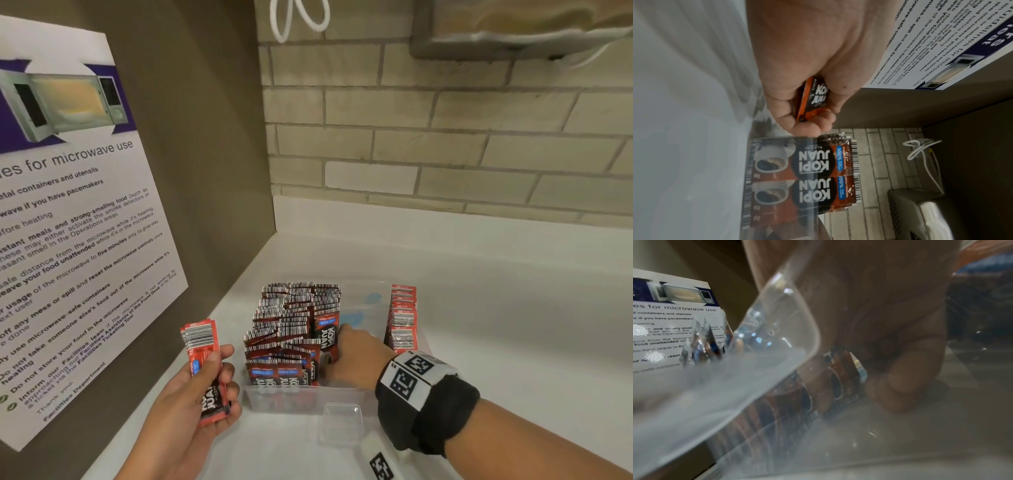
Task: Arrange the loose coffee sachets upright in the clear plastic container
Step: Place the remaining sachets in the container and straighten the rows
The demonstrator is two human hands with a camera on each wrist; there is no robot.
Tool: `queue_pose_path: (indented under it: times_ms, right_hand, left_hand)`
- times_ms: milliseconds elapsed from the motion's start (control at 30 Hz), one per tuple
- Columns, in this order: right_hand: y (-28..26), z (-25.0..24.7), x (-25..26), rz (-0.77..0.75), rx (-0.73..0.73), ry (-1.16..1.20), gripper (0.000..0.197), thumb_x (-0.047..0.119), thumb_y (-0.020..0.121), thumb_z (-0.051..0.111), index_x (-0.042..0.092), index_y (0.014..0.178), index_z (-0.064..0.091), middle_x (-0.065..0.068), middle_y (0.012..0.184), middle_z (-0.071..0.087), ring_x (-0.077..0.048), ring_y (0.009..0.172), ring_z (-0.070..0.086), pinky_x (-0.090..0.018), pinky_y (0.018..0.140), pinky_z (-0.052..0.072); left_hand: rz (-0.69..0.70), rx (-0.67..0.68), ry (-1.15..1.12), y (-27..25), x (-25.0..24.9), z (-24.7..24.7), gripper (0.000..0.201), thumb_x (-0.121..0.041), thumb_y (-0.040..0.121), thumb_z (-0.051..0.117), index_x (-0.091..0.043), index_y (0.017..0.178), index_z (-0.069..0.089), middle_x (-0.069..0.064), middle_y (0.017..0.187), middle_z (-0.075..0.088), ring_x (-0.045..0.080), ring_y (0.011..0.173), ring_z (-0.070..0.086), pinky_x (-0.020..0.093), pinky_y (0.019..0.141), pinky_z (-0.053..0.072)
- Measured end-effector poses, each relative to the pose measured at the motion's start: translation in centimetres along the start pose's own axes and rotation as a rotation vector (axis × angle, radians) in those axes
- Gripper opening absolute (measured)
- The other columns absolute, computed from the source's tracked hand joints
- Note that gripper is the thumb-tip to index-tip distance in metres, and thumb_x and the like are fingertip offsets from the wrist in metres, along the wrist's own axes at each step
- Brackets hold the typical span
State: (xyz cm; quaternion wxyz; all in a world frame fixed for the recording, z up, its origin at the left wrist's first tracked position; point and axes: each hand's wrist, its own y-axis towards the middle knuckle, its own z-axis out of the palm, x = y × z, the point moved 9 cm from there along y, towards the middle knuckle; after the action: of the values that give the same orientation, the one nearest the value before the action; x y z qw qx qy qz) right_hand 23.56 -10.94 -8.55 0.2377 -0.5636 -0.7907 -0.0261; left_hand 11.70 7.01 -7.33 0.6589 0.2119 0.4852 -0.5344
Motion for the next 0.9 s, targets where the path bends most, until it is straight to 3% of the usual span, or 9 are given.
queue_pose_path:
  times_ms: [300, 400, 467, 567, 633, 700, 800, 900]
  right_hand:
    - [-1.1, -0.9, 0.9, -0.112, 0.045, 0.115, 0.058, 0.039, 0.072, 0.074, 0.016, 0.119, 0.048, -0.002, 0.113, 0.060, -0.019, 0.103, 0.060, -0.035, 0.090, 0.051]
    - [-1.7, -1.7, 0.9, -0.121, 0.065, 0.133, 0.063, 0.033, 0.071, 0.078, 0.015, 0.122, 0.045, -0.002, 0.117, 0.057, -0.019, 0.107, 0.058, -0.031, 0.091, 0.048]
    - [-2.0, -2.4, 0.4, -0.074, 0.085, 0.165, 0.072, 0.032, 0.068, 0.081, 0.013, 0.124, 0.040, -0.001, 0.115, 0.056, -0.018, 0.106, 0.057, -0.028, 0.084, 0.049]
    - [-2.3, -3.6, -0.4, 0.006, 0.119, 0.317, 0.081, 0.031, 0.067, 0.083, 0.012, 0.127, 0.031, 0.004, 0.097, 0.051, -0.012, 0.078, 0.058, -0.020, 0.054, 0.049]
    - [-2.6, -4.8, -0.4, 0.004, 0.103, 0.369, 0.084, 0.034, 0.068, 0.082, 0.013, 0.129, 0.029, 0.006, 0.085, 0.048, -0.007, 0.065, 0.053, -0.016, 0.044, 0.042]
    - [-3.0, -6.8, -0.2, -0.031, 0.031, 0.374, 0.083, 0.042, 0.066, 0.081, 0.015, 0.126, 0.030, 0.009, 0.078, 0.045, -0.005, 0.063, 0.050, -0.016, 0.048, 0.040]
    - [-4.4, -10.3, 0.9, -0.101, -0.149, 0.398, 0.065, 0.051, 0.069, 0.073, 0.023, 0.116, 0.036, 0.002, 0.079, 0.057, -0.009, 0.067, 0.057, -0.022, 0.058, 0.041]
    - [-6.2, -12.7, 2.6, -0.234, -0.348, 0.603, 0.036, 0.046, 0.076, 0.067, 0.029, 0.102, 0.049, 0.004, 0.077, 0.061, -0.011, 0.068, 0.059, -0.028, 0.068, 0.046]
  left_hand:
    - [0.005, -0.010, -0.001, 0.0, -0.4, -0.2, 0.020, -0.023, 0.088, 0.052, -0.010, 0.097, 0.063, 0.001, 0.058, 0.047, 0.011, 0.042, 0.045, 0.023, 0.040, 0.042]
    - [0.010, -0.012, -0.003, 0.0, -1.0, -0.2, 0.021, -0.024, 0.087, 0.052, -0.010, 0.098, 0.062, -0.001, 0.057, 0.047, 0.010, 0.041, 0.044, 0.022, 0.039, 0.041]
    - [0.013, -0.007, 0.000, -0.1, -1.4, -0.2, 0.025, -0.026, 0.081, 0.055, -0.010, 0.099, 0.062, -0.001, 0.058, 0.047, 0.009, 0.041, 0.044, 0.021, 0.039, 0.041]
    - [0.030, -0.002, 0.001, 0.0, -2.2, -0.2, 0.029, -0.029, 0.078, 0.057, -0.011, 0.100, 0.062, -0.002, 0.060, 0.046, 0.009, 0.043, 0.044, 0.021, 0.039, 0.041]
    - [0.037, 0.023, -0.030, 0.0, -2.7, 0.0, 0.028, -0.031, 0.079, 0.058, -0.011, 0.099, 0.062, -0.001, 0.061, 0.046, 0.009, 0.045, 0.044, 0.021, 0.039, 0.041]
    - [0.029, 0.089, -0.094, -0.1, -3.4, 0.7, 0.043, -0.034, 0.063, 0.072, -0.010, 0.097, 0.065, 0.001, 0.064, 0.049, 0.012, 0.047, 0.047, 0.023, 0.041, 0.044]
    - [0.062, 0.161, -0.114, -0.2, -4.8, 1.5, 0.072, -0.031, 0.026, 0.086, -0.010, 0.093, 0.075, 0.008, 0.075, 0.061, 0.019, 0.057, 0.061, 0.031, 0.050, 0.054]
    - [0.074, 0.207, -0.110, -0.3, -5.7, 3.1, 0.079, -0.030, 0.025, 0.091, -0.009, 0.099, 0.074, 0.013, 0.098, 0.071, 0.028, 0.089, 0.071, 0.042, 0.068, 0.060]
